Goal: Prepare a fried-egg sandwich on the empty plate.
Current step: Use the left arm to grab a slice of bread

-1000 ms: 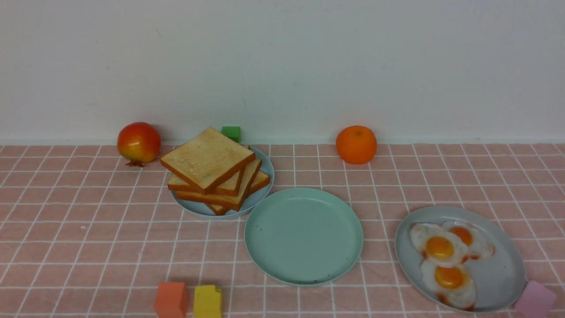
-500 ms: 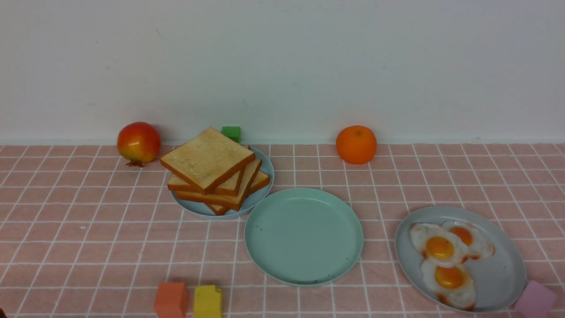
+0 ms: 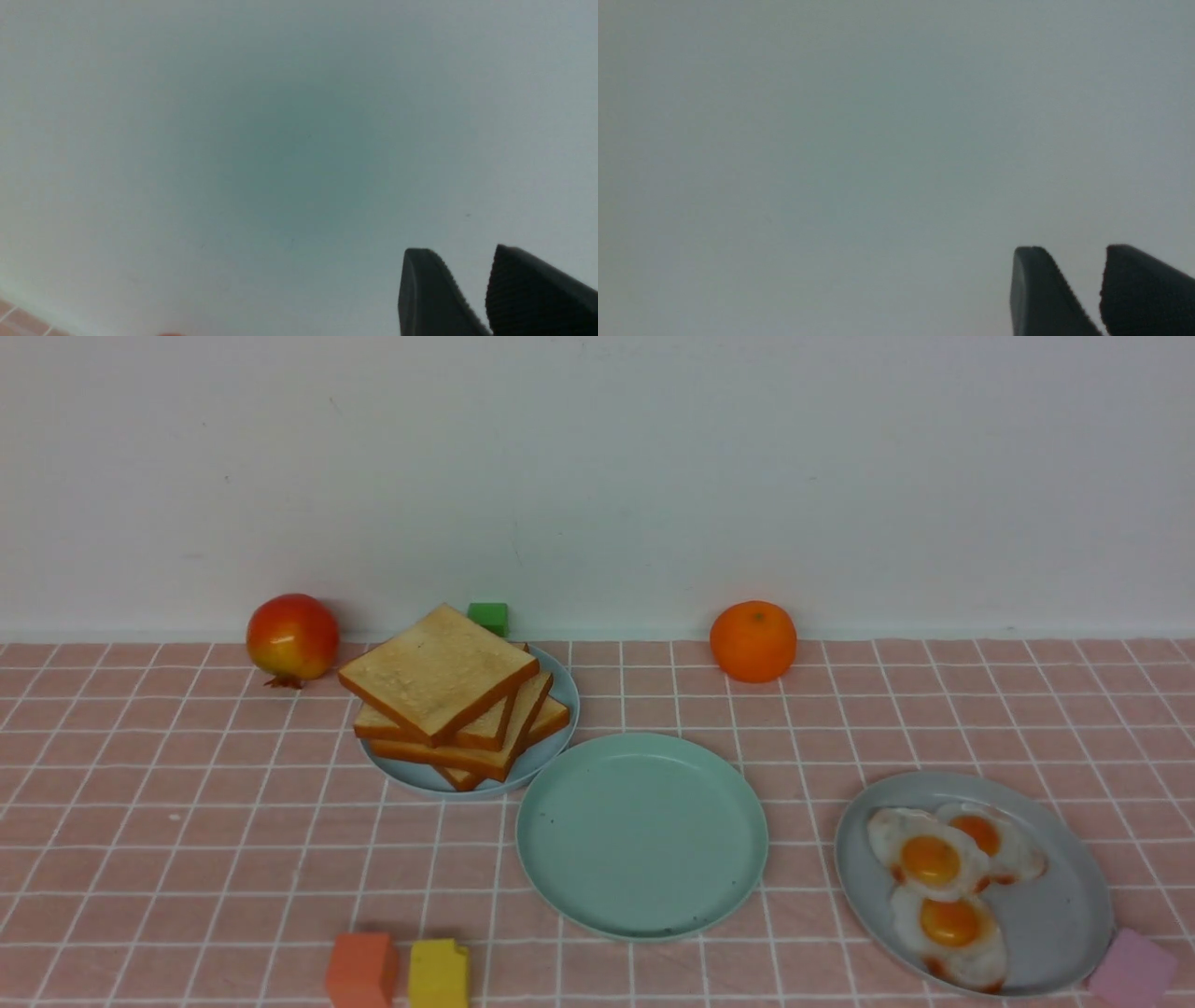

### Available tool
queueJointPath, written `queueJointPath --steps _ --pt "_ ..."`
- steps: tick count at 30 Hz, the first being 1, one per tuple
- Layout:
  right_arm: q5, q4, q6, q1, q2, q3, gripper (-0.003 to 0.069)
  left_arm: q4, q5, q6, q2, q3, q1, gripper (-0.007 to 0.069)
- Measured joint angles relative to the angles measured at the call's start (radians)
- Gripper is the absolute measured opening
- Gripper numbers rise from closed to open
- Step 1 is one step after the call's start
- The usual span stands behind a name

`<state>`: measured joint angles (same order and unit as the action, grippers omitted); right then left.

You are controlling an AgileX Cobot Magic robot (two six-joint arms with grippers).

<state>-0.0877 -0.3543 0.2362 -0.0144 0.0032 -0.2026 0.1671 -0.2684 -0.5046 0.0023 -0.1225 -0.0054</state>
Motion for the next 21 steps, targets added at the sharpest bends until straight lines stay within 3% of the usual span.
queueJointPath --steps 2,3,7,10,12,16,21 --pt "0.038 0.003 0.011 0.000 0.032 -0.114 0.0239 -0.016 0.062 -0.002 0.035 -0.107 0.000 0.0240" --pt "0.127 0.015 0.020 0.000 0.110 -0.276 0.0239 -0.024 0.178 -0.005 0.130 -0.277 0.000 0.0240" --pt "0.281 0.048 0.008 0.000 0.232 -0.504 0.0239 -0.025 0.377 -0.005 0.293 -0.483 0.000 0.0240" --pt "0.536 0.082 -0.044 0.000 0.406 -0.700 0.0239 -0.027 0.623 -0.006 0.494 -0.699 0.000 0.0240" --pt "0.624 0.097 -0.091 0.000 0.484 -0.754 0.0239 -0.033 0.696 -0.005 0.592 -0.762 0.000 0.0240" --pt "0.695 0.107 -0.139 0.003 0.576 -0.763 0.0239 -0.040 0.667 -0.005 0.724 -0.793 0.000 0.0240" --pt "0.711 0.171 -0.157 0.159 0.618 -0.693 0.0239 -0.008 0.648 -0.006 0.858 -0.795 0.000 0.0240"
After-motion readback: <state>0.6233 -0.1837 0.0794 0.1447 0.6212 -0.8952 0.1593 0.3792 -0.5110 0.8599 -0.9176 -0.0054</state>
